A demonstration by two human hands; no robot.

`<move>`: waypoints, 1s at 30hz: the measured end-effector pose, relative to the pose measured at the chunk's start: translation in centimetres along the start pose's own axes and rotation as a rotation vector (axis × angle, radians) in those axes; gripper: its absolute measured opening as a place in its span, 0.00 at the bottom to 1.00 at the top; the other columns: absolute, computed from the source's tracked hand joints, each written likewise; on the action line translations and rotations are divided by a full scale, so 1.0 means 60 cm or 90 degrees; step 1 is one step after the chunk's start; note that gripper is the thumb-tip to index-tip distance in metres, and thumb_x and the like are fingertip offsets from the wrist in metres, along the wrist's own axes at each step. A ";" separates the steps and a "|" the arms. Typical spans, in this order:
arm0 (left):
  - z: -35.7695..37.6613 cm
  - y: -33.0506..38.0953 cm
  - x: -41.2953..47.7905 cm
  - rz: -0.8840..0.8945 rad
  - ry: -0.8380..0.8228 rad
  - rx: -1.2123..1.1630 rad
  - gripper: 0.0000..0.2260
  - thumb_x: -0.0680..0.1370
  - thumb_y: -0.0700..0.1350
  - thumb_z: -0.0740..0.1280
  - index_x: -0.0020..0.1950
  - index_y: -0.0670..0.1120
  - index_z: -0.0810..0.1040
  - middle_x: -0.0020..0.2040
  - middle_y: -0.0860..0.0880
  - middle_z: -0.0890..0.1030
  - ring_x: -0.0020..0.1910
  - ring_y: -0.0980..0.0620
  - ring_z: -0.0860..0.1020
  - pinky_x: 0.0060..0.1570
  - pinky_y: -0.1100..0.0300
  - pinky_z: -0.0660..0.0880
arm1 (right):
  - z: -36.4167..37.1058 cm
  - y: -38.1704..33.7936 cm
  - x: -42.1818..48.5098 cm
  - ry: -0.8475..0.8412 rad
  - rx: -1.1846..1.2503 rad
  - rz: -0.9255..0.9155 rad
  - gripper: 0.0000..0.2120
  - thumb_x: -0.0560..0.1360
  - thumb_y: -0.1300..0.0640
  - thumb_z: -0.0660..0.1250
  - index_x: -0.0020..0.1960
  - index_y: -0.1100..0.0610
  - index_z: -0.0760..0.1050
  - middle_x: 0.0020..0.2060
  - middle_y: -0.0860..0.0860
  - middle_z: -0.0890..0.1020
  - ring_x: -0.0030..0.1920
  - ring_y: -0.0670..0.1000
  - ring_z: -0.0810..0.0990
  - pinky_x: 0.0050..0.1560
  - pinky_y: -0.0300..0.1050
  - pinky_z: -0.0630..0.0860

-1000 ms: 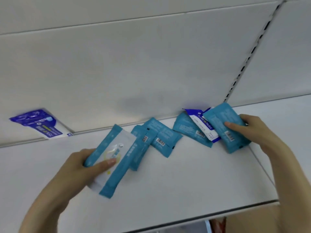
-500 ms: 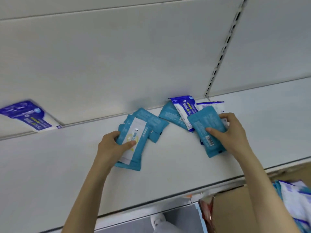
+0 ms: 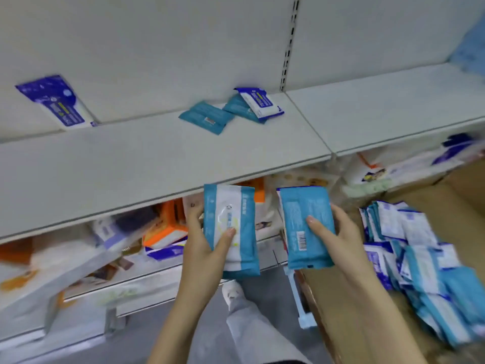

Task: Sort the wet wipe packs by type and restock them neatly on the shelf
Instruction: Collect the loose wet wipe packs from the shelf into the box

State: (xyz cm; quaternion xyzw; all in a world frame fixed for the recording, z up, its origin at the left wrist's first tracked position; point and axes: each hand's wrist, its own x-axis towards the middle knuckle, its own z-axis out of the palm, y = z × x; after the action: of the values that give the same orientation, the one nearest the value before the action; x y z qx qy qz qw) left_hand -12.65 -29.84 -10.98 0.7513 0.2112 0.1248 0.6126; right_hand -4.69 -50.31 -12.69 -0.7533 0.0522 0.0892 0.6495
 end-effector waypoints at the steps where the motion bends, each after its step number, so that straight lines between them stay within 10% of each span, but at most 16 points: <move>1: 0.006 -0.007 -0.034 -0.015 -0.008 -0.033 0.22 0.75 0.35 0.68 0.63 0.54 0.66 0.52 0.60 0.77 0.48 0.67 0.78 0.44 0.74 0.71 | -0.011 0.012 -0.036 0.000 0.024 0.032 0.10 0.75 0.61 0.69 0.55 0.53 0.75 0.51 0.53 0.83 0.43 0.42 0.83 0.38 0.35 0.79; 10: 0.074 -0.043 -0.258 -0.131 -0.098 -0.120 0.28 0.75 0.37 0.69 0.69 0.59 0.65 0.59 0.47 0.78 0.53 0.51 0.80 0.38 0.68 0.77 | -0.134 0.063 -0.248 0.038 0.143 0.176 0.11 0.77 0.59 0.66 0.59 0.54 0.76 0.50 0.51 0.85 0.48 0.51 0.84 0.43 0.43 0.81; 18: 0.177 -0.028 -0.324 -0.140 -0.105 -0.171 0.22 0.79 0.39 0.63 0.69 0.58 0.67 0.59 0.51 0.78 0.47 0.57 0.82 0.34 0.70 0.76 | -0.241 0.089 -0.276 0.060 0.187 0.214 0.11 0.78 0.60 0.63 0.58 0.53 0.77 0.48 0.52 0.85 0.49 0.54 0.84 0.52 0.53 0.78; 24: 0.324 -0.051 -0.346 -0.164 -0.140 -0.144 0.21 0.80 0.39 0.62 0.64 0.63 0.68 0.62 0.50 0.77 0.56 0.52 0.80 0.53 0.56 0.79 | -0.377 0.154 -0.252 0.086 0.187 0.264 0.11 0.78 0.62 0.62 0.57 0.52 0.77 0.46 0.49 0.86 0.44 0.49 0.85 0.40 0.43 0.79; 30: 0.570 -0.126 -0.350 -0.278 -0.137 -0.141 0.27 0.78 0.35 0.64 0.72 0.57 0.62 0.58 0.49 0.78 0.44 0.58 0.83 0.37 0.65 0.79 | -0.590 0.262 -0.149 0.089 0.102 0.292 0.14 0.77 0.67 0.62 0.57 0.53 0.75 0.49 0.49 0.84 0.43 0.46 0.84 0.35 0.37 0.78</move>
State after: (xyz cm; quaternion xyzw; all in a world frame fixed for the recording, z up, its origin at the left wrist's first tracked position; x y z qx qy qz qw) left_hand -17.12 -68.19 -24.27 0.6254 0.2868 -0.0684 0.7225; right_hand -14.14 -87.97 -21.15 -0.6723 0.2737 0.1774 0.6645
